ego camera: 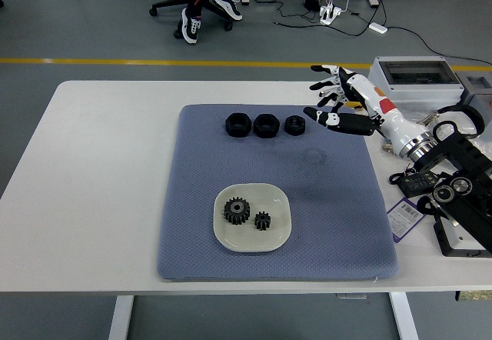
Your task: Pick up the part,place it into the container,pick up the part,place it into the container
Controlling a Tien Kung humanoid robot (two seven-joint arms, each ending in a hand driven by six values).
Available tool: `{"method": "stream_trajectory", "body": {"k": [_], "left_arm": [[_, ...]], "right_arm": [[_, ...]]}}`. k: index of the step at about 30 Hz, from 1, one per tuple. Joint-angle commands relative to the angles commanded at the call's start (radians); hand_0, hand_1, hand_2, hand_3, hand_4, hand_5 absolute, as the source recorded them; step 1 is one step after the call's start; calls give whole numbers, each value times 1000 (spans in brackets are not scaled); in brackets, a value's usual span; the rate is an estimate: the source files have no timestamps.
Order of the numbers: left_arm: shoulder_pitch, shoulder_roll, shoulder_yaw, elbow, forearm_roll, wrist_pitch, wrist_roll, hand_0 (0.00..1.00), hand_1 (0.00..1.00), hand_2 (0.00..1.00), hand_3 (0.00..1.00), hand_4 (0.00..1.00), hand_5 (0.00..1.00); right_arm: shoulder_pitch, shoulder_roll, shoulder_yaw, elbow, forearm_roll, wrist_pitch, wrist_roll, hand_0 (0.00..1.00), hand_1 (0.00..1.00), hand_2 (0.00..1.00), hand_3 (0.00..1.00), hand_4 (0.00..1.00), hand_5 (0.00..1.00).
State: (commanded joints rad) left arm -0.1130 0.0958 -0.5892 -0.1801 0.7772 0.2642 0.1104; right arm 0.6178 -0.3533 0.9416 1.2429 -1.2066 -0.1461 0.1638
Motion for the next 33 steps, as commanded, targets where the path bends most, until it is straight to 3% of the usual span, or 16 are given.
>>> {"method": "stream_trajectory", "body": {"k": [2,3,8,9,11,16,20,21,26,27,33], "left_arm": [[-1,0,-2,0,2,0,0,691,651,688,564,650,581],[-1,0,-3,0,2,0,1,691,651,686,564,648,581],[2,-3,-8,0,13,-3,3,691,651,686,564,648,581],[3,-4,-9,0,16,-3,4,690,650,685,564,646,580],[5,-3,-3,-1,12,-5,4,690,650,685,564,646,580],[26,0,127,-1,-164,11,-39,691,657,691,564,646,580],[28,-4,99,0,-145,10,-32,691,657,691,564,646,580],[28,-4,89,0,-127,8,-30,691,658,689,564,646,580],[26,-6,76,0,-102,5,-26,691,658,689,564,646,580],[27,-6,78,0,-104,5,-27,691,657,688,565,646,579],[27,-7,78,0,-92,1,-27,691,656,685,565,645,580]], "right_arm": [[-15,-12,37,8,85,-22,9,635,697,799,880,971,575],[-24,-17,55,12,130,-37,17,794,799,848,908,998,657],[-83,-30,137,31,338,-75,46,794,799,848,908,998,657],[-97,-32,147,35,377,-77,48,897,862,878,934,998,679],[-128,-35,165,44,461,-75,46,897,862,878,934,998,679],[-221,-14,227,58,653,-40,16,931,864,886,918,998,711],[-305,19,284,69,560,2,-10,931,864,886,918,998,711],[-325,27,298,72,531,13,-16,937,876,895,919,998,795],[-400,77,363,88,445,44,-38,937,876,895,919,998,795],[-408,84,373,90,432,47,-40,946,876,895,919,998,874],[-424,92,394,95,417,48,-50,946,874,890,916,998,878]]}}
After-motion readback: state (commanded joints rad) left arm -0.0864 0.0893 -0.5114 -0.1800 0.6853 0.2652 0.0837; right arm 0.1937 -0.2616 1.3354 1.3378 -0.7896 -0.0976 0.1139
